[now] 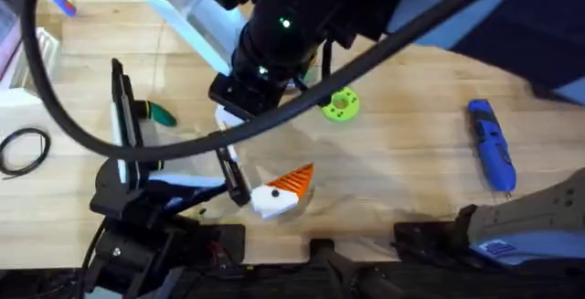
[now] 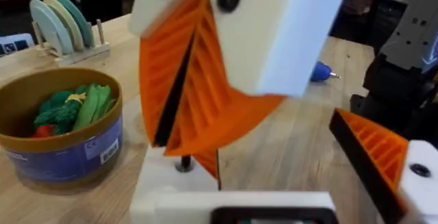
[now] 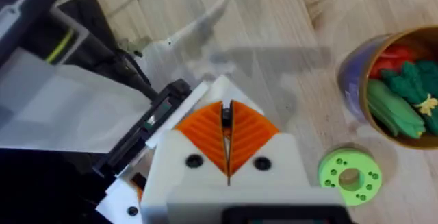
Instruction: Pick up the gripper from the table and insert it into the empty holder that is missing its gripper. Then pick up a screw, insert it into the mounting hole, and use the screwdriver to tighten it. Finally, clean up the table by picking up the vegetable and placing it into the bucket.
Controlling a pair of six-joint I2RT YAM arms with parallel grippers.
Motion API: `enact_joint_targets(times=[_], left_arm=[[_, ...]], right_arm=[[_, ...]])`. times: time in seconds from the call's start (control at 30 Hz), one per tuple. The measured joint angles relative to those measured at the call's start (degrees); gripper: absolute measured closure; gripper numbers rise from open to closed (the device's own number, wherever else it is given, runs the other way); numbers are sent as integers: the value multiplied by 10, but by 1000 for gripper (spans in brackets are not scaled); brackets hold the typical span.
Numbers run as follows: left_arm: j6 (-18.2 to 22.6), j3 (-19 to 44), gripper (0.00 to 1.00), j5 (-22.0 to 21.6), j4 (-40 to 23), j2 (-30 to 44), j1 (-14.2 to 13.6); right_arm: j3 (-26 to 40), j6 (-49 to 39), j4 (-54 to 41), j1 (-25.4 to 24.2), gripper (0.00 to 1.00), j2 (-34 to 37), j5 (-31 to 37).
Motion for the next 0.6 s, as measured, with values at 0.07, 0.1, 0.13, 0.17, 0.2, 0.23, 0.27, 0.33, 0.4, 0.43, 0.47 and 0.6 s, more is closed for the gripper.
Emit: enact_joint_targets(times=[0.07,0.1,0.13,0.17,0.2,0.23,0.27,0.33,0.4,0.43,0.47,0.6], left_arm=[[0,0,14,0,0,0,0],[0,0,14,0,0,0,0],[0,0,14,0,0,0,0],[0,0,14,0,0,0,0],[-1,0,14,0,0,0,0],[-3,0,15,0,-1,0,0],[-6,0,15,0,-1,0,0],[-9,0,15,1,-1,0,0],[-9,0,15,2,0,0,0],[-10,0,13,2,-1,2,0],[-10,0,14,2,-1,3,0],[-9,0,15,1,0,3,0]], right_arm=[[0,0,-1,2,996,0,-2],[0,0,-1,3,995,0,-2],[0,0,-1,4,996,0,-2],[0,0,-1,4,996,1,-2],[0,0,-1,4,996,2,-3],[0,0,0,3,996,4,-2],[0,0,2,3,996,7,-3],[0,0,6,4,996,11,-5],[0,0,5,4,996,14,-4],[0,0,6,4,996,16,0],[0,0,6,4,996,16,3],[0,0,-11,4,996,19,13]])
